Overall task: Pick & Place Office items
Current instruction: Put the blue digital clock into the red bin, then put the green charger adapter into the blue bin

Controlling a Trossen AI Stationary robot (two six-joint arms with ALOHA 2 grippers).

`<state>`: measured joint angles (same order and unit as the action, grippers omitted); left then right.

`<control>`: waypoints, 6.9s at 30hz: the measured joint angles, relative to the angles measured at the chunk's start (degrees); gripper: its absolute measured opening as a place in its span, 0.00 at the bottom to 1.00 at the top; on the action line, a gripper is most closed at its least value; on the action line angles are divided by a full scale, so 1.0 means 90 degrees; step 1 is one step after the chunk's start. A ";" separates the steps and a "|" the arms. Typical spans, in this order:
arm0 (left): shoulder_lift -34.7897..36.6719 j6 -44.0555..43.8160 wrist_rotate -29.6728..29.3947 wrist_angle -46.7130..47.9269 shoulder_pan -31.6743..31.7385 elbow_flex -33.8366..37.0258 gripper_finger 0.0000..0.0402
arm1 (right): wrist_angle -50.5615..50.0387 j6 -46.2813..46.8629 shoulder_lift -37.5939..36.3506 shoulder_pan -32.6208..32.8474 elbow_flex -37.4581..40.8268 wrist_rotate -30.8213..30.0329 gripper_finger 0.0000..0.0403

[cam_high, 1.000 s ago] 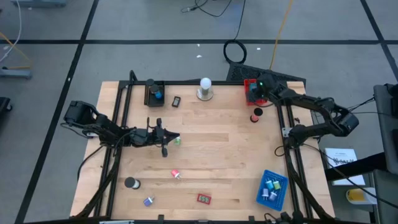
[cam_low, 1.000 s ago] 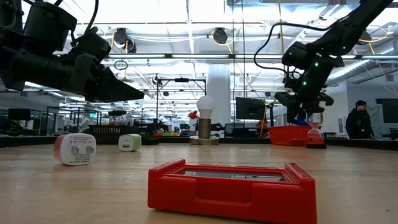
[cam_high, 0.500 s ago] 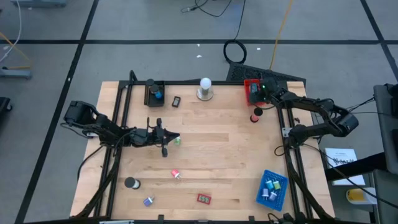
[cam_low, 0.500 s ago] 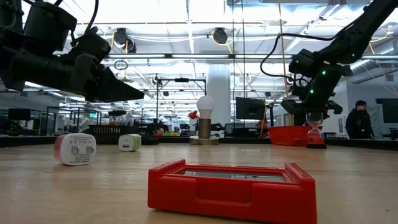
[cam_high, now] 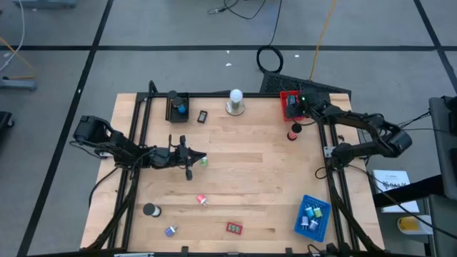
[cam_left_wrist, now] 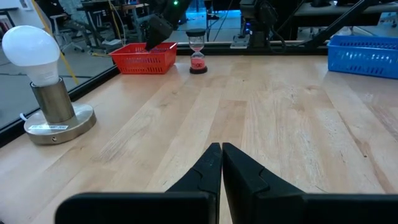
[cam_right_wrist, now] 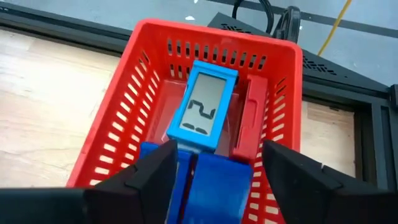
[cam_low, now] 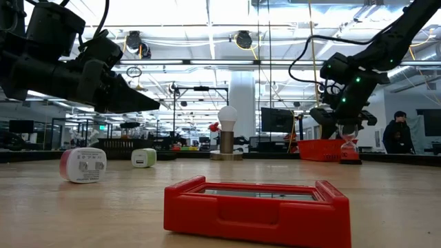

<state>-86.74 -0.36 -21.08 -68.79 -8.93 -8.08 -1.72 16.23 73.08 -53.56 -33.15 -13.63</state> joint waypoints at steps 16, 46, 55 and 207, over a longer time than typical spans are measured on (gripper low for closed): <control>0.0000 -0.0271 0.0002 0.0008 0.0000 -0.0095 0.05 | -0.0527 -0.0284 -0.2535 0.1029 -0.0010 -0.0130 0.08; 0.0000 -0.0545 0.0753 0.1077 -0.0367 -0.0831 0.05 | 0.4577 -0.2654 -0.0556 0.7829 0.0529 -0.1257 0.01; 0.0000 -0.0305 0.0624 0.1064 -0.0734 -0.0831 0.05 | 0.5928 -0.2815 0.0410 0.8219 0.0529 -0.0788 0.01; -0.0767 -0.1180 -0.0450 0.3547 -0.1311 -0.2426 0.03 | 0.3893 -0.0754 -0.0187 0.8344 0.0526 -0.1641 0.01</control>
<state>-93.65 -10.98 -25.13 -36.87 -20.73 -29.91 33.32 9.44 71.40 21.54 -28.41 -28.40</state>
